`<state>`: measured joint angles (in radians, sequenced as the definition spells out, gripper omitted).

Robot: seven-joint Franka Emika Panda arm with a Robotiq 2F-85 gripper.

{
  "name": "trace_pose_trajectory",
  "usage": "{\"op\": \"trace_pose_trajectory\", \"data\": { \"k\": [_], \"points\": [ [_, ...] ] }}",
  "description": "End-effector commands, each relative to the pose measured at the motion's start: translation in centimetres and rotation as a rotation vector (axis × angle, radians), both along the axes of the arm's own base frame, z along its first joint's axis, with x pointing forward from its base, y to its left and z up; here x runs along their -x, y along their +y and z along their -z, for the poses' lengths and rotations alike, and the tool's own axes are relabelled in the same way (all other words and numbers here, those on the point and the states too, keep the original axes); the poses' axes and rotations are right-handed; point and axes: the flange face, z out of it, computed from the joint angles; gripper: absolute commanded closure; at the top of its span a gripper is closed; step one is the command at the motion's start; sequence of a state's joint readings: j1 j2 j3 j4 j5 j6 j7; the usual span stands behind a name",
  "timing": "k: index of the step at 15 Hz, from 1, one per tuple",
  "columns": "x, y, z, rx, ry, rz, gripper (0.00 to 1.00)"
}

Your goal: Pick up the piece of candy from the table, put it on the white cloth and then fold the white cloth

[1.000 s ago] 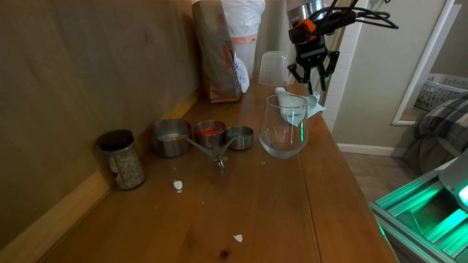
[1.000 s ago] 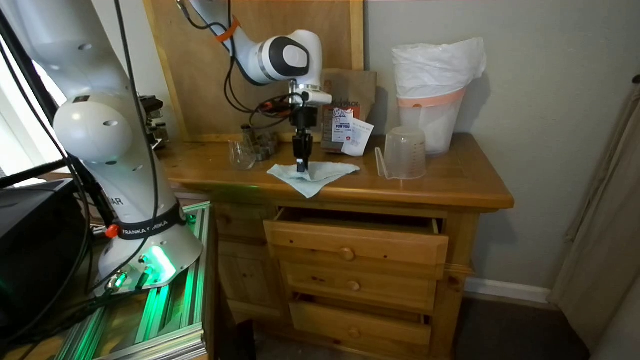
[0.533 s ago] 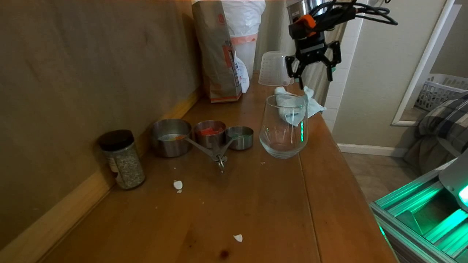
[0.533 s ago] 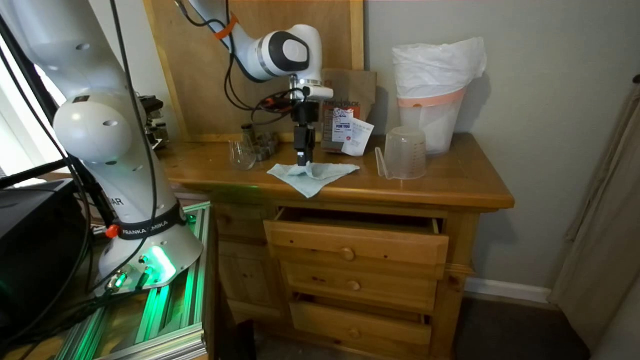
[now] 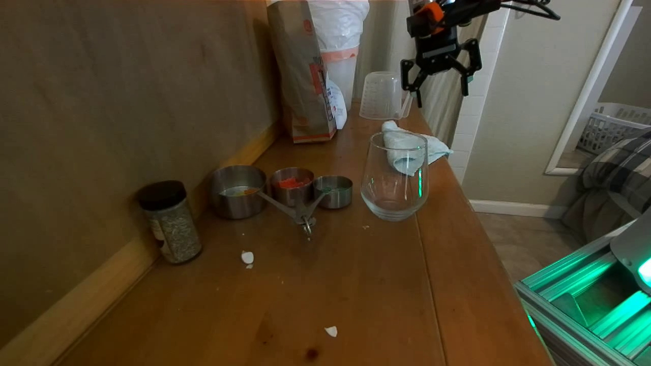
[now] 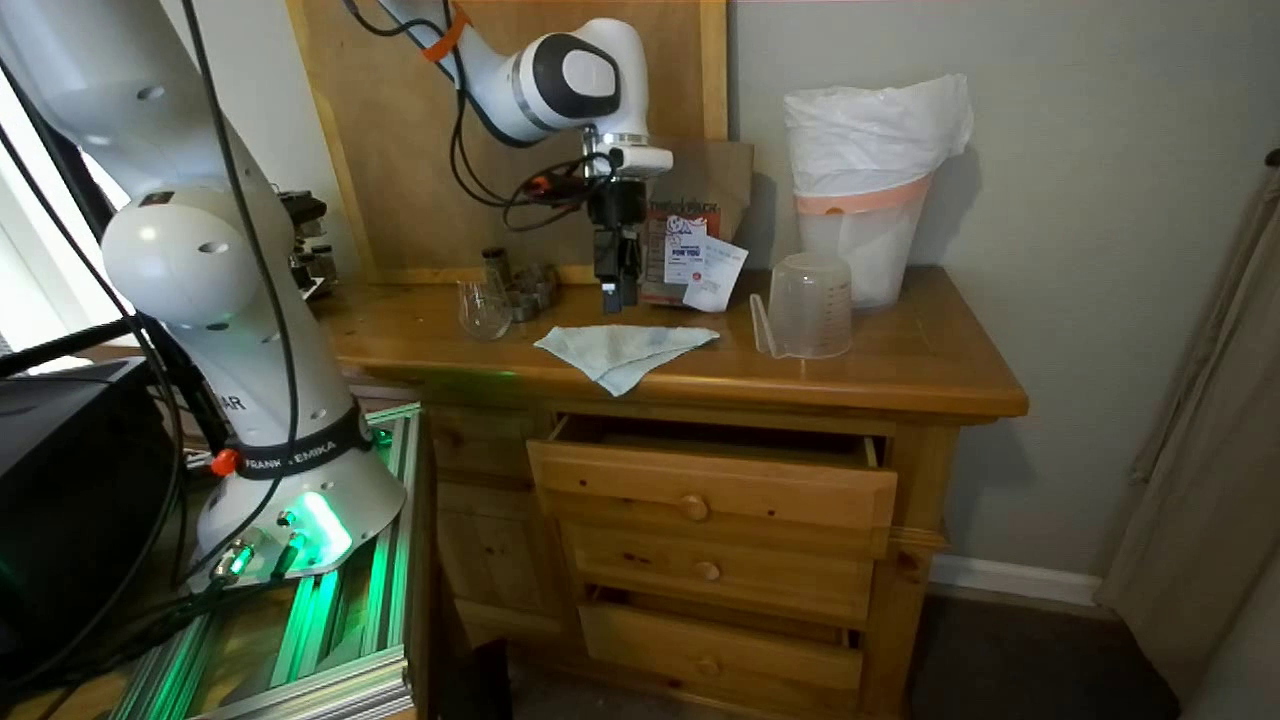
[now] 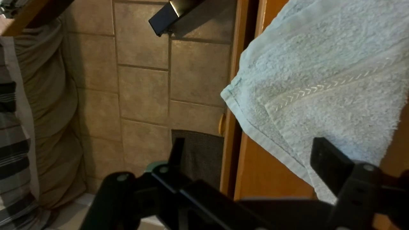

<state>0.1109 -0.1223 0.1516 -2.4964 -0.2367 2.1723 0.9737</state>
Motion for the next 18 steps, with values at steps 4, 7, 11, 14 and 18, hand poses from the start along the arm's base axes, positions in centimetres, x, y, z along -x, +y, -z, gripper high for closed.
{"op": "trace_pose_trajectory", "data": {
  "k": [4, 7, 11, 14, 18],
  "points": [
    [0.1, 0.3, -3.4, -0.095, -0.034, -0.02, 0.0],
    [0.3, 0.6, -6.4, -0.163, -0.044, -0.071, 0.0],
    [0.8, 0.9, -10.9, -0.258, -0.067, -0.144, 0.0],
    [1.3, 1.0, -13.4, -0.283, -0.071, -0.163, 0.0],
    [1.2, 1.2, -13.5, -0.259, -0.083, -0.162, 0.0]
  ]
}}
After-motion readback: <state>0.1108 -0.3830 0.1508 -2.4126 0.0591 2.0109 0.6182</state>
